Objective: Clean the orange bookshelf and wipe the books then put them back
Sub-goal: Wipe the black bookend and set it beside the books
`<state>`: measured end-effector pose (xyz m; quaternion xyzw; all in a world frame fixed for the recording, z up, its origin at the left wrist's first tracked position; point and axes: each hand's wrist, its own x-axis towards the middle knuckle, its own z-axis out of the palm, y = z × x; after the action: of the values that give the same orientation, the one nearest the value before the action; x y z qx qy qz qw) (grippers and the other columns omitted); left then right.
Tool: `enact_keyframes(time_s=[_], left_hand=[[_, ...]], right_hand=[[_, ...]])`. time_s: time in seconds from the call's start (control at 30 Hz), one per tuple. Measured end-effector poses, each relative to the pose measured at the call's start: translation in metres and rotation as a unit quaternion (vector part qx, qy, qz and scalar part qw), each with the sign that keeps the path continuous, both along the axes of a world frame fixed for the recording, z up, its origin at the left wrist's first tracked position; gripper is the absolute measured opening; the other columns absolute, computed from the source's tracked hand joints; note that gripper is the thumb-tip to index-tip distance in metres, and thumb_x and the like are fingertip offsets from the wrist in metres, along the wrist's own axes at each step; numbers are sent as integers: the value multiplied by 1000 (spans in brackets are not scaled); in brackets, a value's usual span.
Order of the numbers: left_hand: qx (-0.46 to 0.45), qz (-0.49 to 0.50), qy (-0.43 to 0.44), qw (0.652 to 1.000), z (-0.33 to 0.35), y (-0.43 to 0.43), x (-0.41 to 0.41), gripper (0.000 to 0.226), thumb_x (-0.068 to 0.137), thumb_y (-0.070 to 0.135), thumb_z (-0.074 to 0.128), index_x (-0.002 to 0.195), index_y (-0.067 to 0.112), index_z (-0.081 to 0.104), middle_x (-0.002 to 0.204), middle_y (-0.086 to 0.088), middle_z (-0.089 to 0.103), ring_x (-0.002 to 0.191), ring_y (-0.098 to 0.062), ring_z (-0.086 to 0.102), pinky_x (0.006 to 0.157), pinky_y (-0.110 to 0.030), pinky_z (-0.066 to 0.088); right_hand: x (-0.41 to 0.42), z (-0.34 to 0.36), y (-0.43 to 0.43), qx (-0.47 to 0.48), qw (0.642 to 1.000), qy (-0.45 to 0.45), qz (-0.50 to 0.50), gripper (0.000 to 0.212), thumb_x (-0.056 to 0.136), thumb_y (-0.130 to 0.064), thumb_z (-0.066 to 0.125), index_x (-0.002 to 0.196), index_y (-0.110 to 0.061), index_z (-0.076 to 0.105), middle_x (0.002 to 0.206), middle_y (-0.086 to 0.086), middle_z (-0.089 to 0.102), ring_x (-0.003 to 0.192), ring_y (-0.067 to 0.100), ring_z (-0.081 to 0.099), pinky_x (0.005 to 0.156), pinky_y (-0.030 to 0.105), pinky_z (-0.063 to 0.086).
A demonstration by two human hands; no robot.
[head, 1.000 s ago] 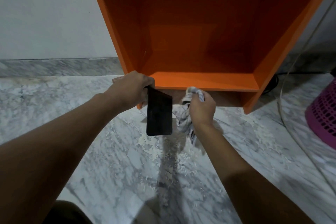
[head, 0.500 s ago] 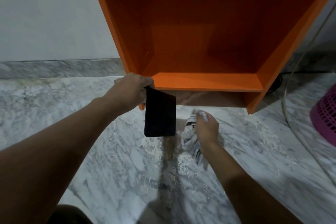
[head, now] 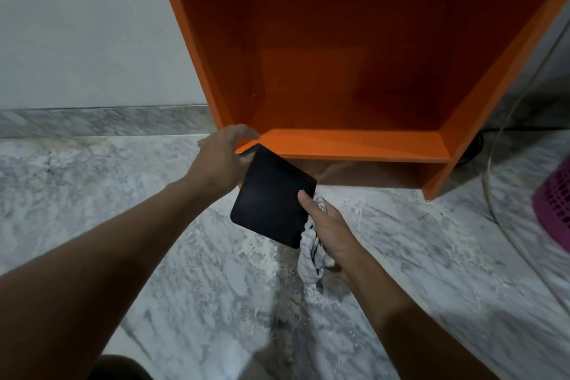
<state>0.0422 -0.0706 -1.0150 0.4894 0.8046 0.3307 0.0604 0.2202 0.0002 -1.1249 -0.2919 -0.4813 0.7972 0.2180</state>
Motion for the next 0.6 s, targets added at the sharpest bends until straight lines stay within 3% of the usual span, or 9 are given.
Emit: enact_keyframes(time_s=[0.07,0.13,0.17,0.23,0.33,0.47,0.53,0.6], left_hand=[[-27,93,-52,994,0,1,2,30,92,44,61,109,19,56,114,-2,61,101,-21,59,87,-39,51],[-82,160,-257,949,3,3,6,41,97,47,51,120,13,54,119,-5,61,109,-26,58,95,-44,49],[-104,160,-358,914,3,3,6,46,96,49,51,125,13,55,120,-6,63,111,-28,60,98,-47,48],[-137,86,-426,890,3,-2,4,44,91,47,60,121,15,62,115,-8,70,105,-29,67,98,-47,50],[-150,-43,-356,921,2,-12,-3,24,92,28,65,109,12,71,103,-9,75,97,-26,72,91,-42,56],[-209,-126,-138,960,3,-16,-3,7,95,27,63,96,26,69,91,9,71,86,-7,68,73,-20,53],[-250,-149,-63,955,1,-15,0,11,95,28,61,103,28,68,90,17,65,83,-1,62,65,-14,45],[-265,-153,-46,951,-1,-14,0,14,95,27,61,107,26,68,90,17,62,81,1,58,63,-13,42]], right_hand=[[-5,-3,-8,-6,999,16,-30,37,87,-44,68,116,-22,67,114,-2,72,108,15,67,101,39,48],[-11,-5,-16,23,998,11,-63,40,81,-51,71,113,-27,69,115,-4,72,112,16,65,104,44,46],[-13,-6,-20,42,996,9,-74,44,78,-56,72,113,-28,69,116,-4,71,113,16,64,104,44,46],[-14,-6,-24,74,995,5,-71,43,81,-54,72,115,-28,68,116,-7,70,112,12,64,100,41,49],[-8,-7,-24,141,990,-10,-31,20,91,-32,67,111,-31,66,104,-16,72,99,-2,66,82,18,52],[12,-20,-8,267,956,-105,63,19,90,-23,70,109,-29,68,100,-18,69,97,-1,65,78,14,52],[25,-28,5,253,957,-141,-16,13,90,-23,69,101,-30,71,101,-18,69,101,5,66,76,13,51],[34,-29,18,199,949,-191,-151,13,92,-30,66,103,-27,71,106,-8,70,103,13,65,80,23,53]])
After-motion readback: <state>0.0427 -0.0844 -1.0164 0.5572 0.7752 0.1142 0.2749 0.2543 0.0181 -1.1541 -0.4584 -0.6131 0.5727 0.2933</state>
